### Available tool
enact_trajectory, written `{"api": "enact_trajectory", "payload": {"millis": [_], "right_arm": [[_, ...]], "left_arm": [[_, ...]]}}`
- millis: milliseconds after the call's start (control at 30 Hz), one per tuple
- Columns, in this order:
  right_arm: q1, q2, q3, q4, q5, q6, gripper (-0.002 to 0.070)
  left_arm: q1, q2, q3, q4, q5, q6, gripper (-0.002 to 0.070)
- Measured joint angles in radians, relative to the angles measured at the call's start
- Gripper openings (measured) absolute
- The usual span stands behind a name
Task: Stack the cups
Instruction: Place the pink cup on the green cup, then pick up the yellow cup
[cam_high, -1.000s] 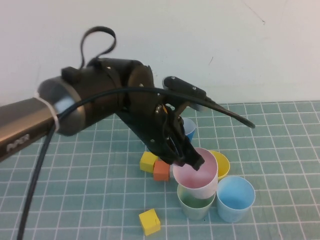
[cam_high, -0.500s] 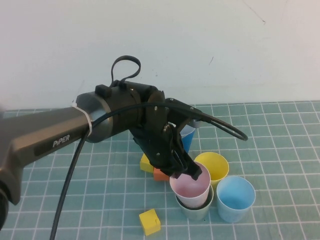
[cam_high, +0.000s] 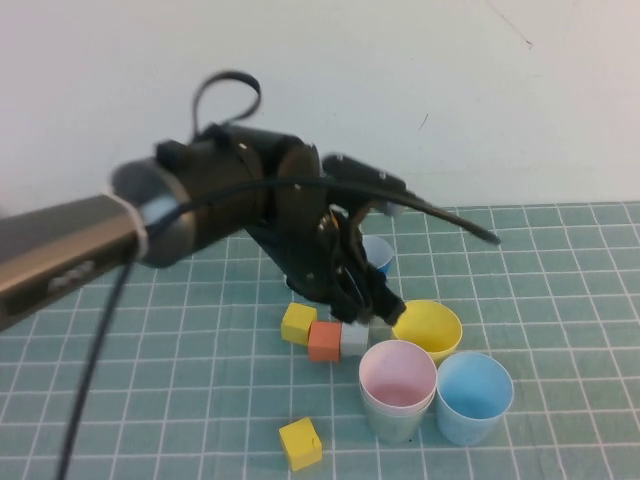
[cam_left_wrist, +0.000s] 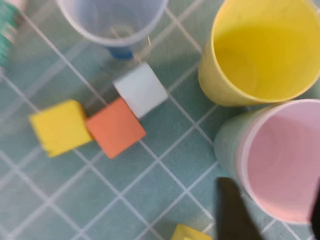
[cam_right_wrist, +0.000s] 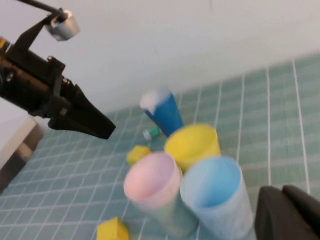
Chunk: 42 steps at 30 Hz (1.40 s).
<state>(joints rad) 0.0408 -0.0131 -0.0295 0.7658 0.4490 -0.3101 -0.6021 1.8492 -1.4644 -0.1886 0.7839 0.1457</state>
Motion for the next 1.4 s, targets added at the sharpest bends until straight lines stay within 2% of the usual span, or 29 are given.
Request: {"api": "enact_trajectory", "payload": {"millis": [100,167,267,467,767,1033,1200,1300,1400], "right_arm": [[0.000,0.034,-0.086,-0.069,0.014,-0.027,-0.0002],[0.000,0.100,-0.148,-0.143,0.046,-0.036,-0.0002],[0.000,0.242,-0.266,-0.274,0.121,-0.061,-0.0002],[0.000,0.606,-0.545,-0.413,0.295,-0.199,-0.0002],[0.018,1.122,-0.943,-0.397,0.539,-0.349,-0.0002],[0.186,1.609,-1.349,-0.429,0.736,-0.373,-0.0002],[0.235,1.868,-1.561,-0.433,0.764,-0.343,0.0000],[0.240,1.978,-1.643,-0.430,0.764,-0.329,0.0042],[0.241,2.049,-1.680,-0.414,0.764,-0.323,0.0134]], "left_arm": [[0.000,-0.090,0.000,0.037,0.004,0.000,0.0119],[0.000,-0.153,0.017,0.055,0.002,0.000,0.0055],[0.000,-0.267,0.075,0.061,-0.009,0.000,0.0017],[0.000,-0.491,0.280,0.061,-0.045,0.000,0.0003],[0.000,-0.795,0.604,0.047,-0.084,-0.049,0.0002],[0.000,-0.939,0.735,0.056,-0.111,-0.090,0.0002],[0.000,-0.948,0.737,0.063,-0.111,-0.103,0.0001],[0.000,-0.948,0.737,0.065,-0.100,-0.107,0.0001],[0.000,-0.948,0.737,0.070,-0.088,-0.108,0.0001]]}}
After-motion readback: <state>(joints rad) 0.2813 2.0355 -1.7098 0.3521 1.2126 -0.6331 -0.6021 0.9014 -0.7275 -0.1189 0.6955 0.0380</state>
